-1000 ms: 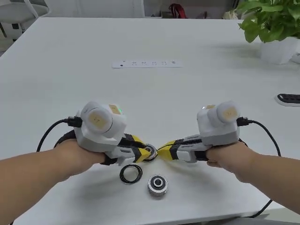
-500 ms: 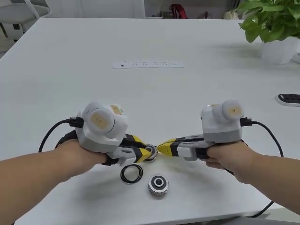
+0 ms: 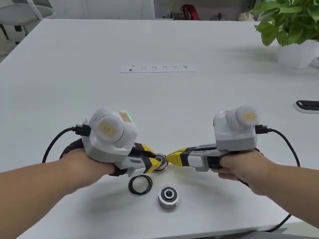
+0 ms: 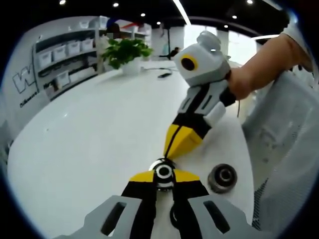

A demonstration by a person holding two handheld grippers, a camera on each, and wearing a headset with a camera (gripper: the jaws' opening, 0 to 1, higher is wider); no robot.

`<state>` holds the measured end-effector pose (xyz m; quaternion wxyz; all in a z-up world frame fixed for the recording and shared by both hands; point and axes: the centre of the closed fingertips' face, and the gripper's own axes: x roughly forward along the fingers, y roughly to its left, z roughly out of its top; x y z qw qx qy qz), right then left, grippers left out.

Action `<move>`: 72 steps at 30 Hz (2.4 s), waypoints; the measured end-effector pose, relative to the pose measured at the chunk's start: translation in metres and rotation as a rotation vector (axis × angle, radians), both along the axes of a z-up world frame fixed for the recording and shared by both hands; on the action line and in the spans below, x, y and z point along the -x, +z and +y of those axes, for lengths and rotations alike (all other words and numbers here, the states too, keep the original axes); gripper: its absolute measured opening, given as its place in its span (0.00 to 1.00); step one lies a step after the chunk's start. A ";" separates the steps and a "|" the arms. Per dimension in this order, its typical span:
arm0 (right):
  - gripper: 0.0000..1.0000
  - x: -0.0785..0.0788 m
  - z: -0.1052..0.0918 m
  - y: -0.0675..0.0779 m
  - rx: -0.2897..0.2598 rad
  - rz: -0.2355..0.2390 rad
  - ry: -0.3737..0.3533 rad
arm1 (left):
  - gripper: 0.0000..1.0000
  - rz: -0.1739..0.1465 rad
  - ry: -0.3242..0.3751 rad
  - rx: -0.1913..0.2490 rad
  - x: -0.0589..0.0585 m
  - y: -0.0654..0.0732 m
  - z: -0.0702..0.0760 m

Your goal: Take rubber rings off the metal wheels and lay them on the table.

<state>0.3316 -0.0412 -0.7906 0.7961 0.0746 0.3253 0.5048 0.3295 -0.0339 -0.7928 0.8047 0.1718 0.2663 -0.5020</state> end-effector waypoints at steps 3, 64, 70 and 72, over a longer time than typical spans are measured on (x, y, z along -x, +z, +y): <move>0.00 0.000 0.001 0.000 0.000 -0.003 0.009 | 0.11 0.001 0.003 -0.002 0.000 0.000 0.000; 0.00 0.007 0.006 0.019 -0.033 -0.029 0.035 | 0.38 -0.009 -0.029 0.088 0.021 0.035 0.009; 0.00 0.009 0.008 0.025 -0.043 -0.032 0.035 | 0.43 -0.010 -0.039 0.105 0.027 0.042 0.013; 0.00 0.011 0.009 0.027 -0.047 -0.034 0.034 | 0.45 -0.009 -0.041 0.111 0.028 0.044 0.014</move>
